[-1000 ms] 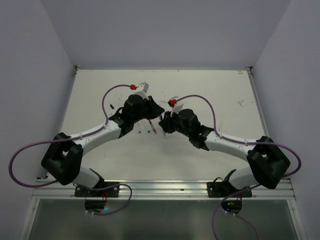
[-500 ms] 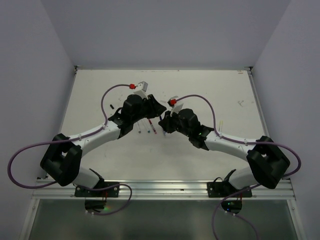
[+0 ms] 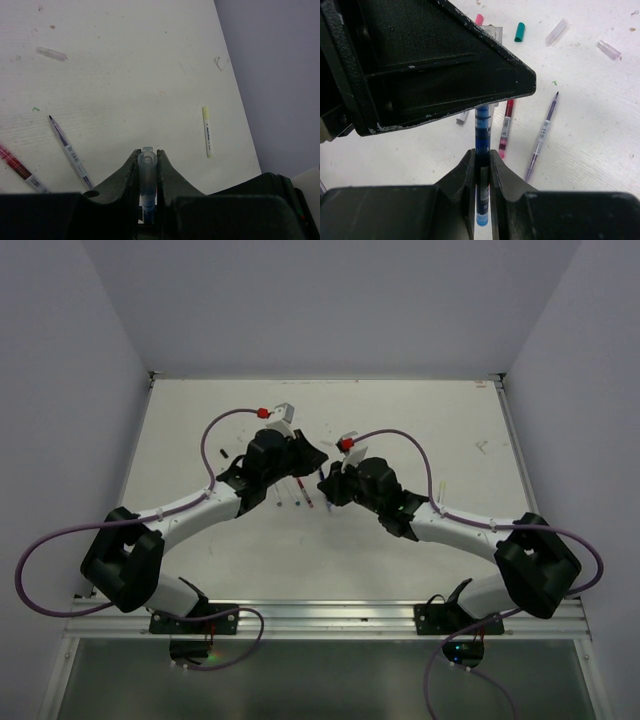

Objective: Open the pen caps

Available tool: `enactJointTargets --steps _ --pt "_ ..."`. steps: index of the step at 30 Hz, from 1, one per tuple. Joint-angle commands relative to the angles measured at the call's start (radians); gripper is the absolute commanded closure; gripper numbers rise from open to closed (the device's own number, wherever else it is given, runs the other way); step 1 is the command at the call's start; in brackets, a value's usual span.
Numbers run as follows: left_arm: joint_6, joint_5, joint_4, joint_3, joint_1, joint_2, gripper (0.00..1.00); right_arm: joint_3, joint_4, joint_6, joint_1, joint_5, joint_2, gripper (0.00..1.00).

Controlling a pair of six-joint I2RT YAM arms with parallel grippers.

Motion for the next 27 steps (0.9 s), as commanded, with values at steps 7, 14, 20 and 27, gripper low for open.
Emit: enactJointTargets --steps 7,14,20,27 --pt "-0.081 -0.136 0.061 0.114 0.056 -0.059 1.0 -0.124 -0.013 -0.006 0.018 -0.027 -0.093 1.0" --pt "-0.193 -0.229 0.09 0.142 0.167 -0.108 1.0 -0.217 -0.02 -0.06 0.023 -0.033 -0.155 1.0" --pt "-0.125 -0.212 0.071 0.198 0.202 -0.08 1.0 -0.255 -0.016 -0.051 0.021 0.013 -0.202 1.0" --pt "0.07 0.0 -0.118 0.427 0.165 0.153 0.96 -0.249 -0.078 0.045 0.023 0.22 -0.21 1.0"
